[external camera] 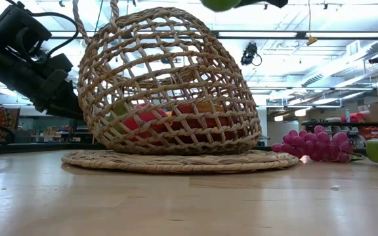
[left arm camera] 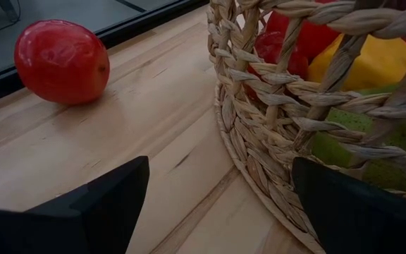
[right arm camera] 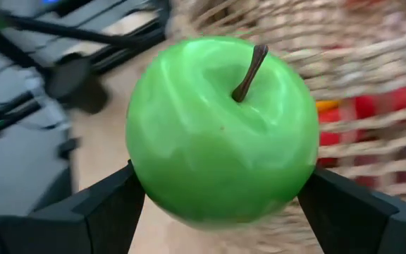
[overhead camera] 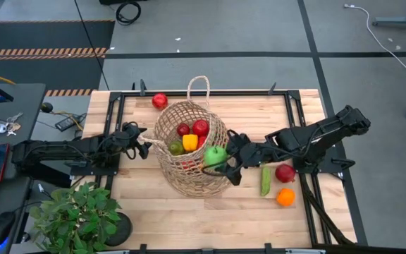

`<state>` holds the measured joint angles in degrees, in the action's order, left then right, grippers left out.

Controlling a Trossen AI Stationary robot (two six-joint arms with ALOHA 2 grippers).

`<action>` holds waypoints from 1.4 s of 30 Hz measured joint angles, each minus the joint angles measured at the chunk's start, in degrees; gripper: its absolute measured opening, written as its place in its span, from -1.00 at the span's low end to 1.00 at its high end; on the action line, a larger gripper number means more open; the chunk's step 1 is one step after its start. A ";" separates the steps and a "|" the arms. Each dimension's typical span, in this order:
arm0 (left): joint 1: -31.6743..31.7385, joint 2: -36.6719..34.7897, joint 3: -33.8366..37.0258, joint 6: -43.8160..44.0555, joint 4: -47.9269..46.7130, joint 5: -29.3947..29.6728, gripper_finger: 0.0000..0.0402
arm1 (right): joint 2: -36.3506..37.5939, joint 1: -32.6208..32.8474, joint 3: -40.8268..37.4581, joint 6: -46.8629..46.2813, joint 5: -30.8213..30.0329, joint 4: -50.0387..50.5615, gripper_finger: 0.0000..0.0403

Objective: Build produce basket
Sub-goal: Put the green apple into the basket

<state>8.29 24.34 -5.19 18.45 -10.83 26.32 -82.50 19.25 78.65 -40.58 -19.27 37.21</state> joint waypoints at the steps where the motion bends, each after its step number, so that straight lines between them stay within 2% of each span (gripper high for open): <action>1: -0.02 0.00 0.00 -0.02 0.00 0.00 0.78 | 0.00 0.00 0.00 0.04 1.38 -0.81 0.74; 6: -0.02 0.00 0.00 0.00 0.02 -0.02 0.78 | 0.02 0.00 0.00 0.41 3.86 -2.49 0.74; 10: -0.01 0.02 0.00 -0.01 0.02 -0.02 0.78 | 0.02 0.00 0.00 4.47 4.37 -3.84 0.74; 18: -0.02 0.00 0.00 0.00 0.02 0.00 0.78 | 0.04 -0.16 0.00 10.56 4.42 -13.61 0.74; 27: 0.00 0.02 0.00 0.00 0.02 -0.02 0.78 | 0.07 -5.90 0.00 14.69 4.58 -15.65 0.74; 34: -0.01 0.00 0.00 -0.02 0.02 -0.01 0.78 | 0.03 -10.49 0.00 16.88 7.45 -17.76 0.74; 38: -0.02 0.00 0.00 -0.01 0.02 0.00 0.78 | -1.99 -11.86 0.68 17.88 8.49 -19.14 0.74; 42: -0.02 0.00 0.00 -0.01 0.02 -0.01 0.78 | -7.70 -12.49 6.06 20.50 8.84 -18.08 0.74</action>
<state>8.27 24.34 -5.19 18.45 -10.81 26.32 -90.20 6.75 84.71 -20.07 -10.43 19.13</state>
